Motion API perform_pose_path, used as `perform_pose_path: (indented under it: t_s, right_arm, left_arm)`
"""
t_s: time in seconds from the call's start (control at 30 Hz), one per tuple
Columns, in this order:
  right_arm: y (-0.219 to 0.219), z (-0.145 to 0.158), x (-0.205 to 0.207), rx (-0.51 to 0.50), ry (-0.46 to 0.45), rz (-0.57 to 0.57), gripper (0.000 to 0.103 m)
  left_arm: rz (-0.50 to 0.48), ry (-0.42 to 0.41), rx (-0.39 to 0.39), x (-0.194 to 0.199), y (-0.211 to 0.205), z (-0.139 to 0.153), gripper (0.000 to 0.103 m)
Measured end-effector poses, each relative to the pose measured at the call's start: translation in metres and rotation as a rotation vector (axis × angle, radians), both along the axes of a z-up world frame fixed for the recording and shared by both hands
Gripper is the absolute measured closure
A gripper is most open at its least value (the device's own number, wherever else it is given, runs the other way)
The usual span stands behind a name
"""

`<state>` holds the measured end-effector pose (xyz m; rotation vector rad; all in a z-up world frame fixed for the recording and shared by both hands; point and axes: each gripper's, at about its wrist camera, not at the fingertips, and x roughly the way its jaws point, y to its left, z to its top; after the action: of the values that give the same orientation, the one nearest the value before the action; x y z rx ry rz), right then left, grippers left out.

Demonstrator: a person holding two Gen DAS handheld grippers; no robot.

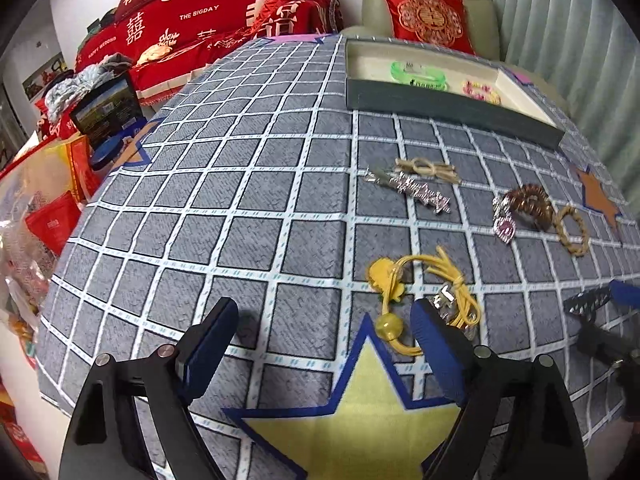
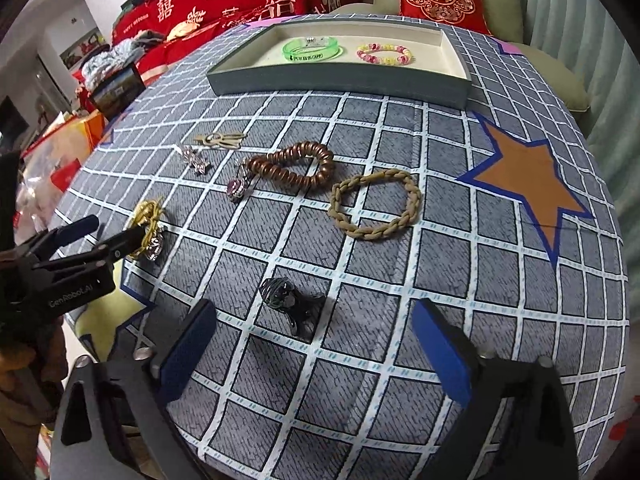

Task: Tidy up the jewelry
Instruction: 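Grasp the yellow beaded hair tie with the left tool while the right tool grasps the black claw clip, then carry the hair tie and claw clip into the tray and open both tools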

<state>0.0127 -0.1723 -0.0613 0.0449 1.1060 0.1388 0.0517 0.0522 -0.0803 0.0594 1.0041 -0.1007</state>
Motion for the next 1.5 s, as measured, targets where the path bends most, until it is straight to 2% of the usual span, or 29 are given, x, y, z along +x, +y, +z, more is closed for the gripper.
perform_pose_path:
  t_s: [0.13,0.23,0.3,0.37,0.43,0.47,0.53,0.6,0.67,0.87,0.97,1.5]
  right_arm:
    - [0.007,-0.001,0.000,-0.041,-0.019,0.014,0.016]
    - [0.012,-0.001,-0.001,-0.083,-0.031,0.029,0.024]
    - [0.016,-0.002,-0.002,-0.109,-0.036,0.039,0.027]
    - [0.020,-0.002,-0.004,-0.126,-0.044,0.054,0.030]
    - [0.020,-0.001,-0.004,-0.125,-0.047,0.057,0.038]
    - [0.020,0.000,-0.004,-0.124,-0.050,0.057,0.040]
    - [0.020,0.001,-0.003,-0.124,-0.054,0.050,0.054]
    - [0.018,0.002,-0.003,-0.124,-0.058,0.043,0.068]
    - [0.016,0.002,-0.002,-0.114,-0.058,0.037,0.068]
    - [0.002,0.005,0.000,-0.058,-0.052,0.002,0.071]
    - [-0.006,0.008,0.001,-0.028,-0.051,-0.020,0.071]
    - [-0.038,0.037,0.014,0.097,-0.082,-0.088,0.071]
  left_arm:
    - [-0.006,-0.002,-0.006,0.000,-0.002,0.001,0.010]
    - [-0.021,-0.003,-0.013,-0.003,-0.006,0.002,0.019]
    - [-0.034,-0.002,-0.011,-0.004,-0.009,0.003,0.029]
    - [-0.044,-0.009,0.002,-0.007,-0.015,0.005,0.033]
    - [-0.055,-0.016,0.009,-0.008,-0.018,0.005,0.037]
    - [-0.065,-0.014,-0.005,-0.008,-0.018,0.006,0.044]
    - [-0.079,-0.012,-0.022,-0.008,-0.019,0.006,0.056]
    - [-0.099,-0.017,-0.020,-0.009,-0.022,0.007,0.073]
    - [-0.110,-0.018,-0.027,-0.009,-0.023,0.007,0.080]
    - [-0.091,-0.026,-0.141,-0.008,-0.013,0.014,0.080]
    - [-0.082,-0.042,-0.172,-0.008,-0.009,0.023,0.080]
    - [-0.080,-0.099,-0.236,-0.001,-0.003,0.056,0.080]
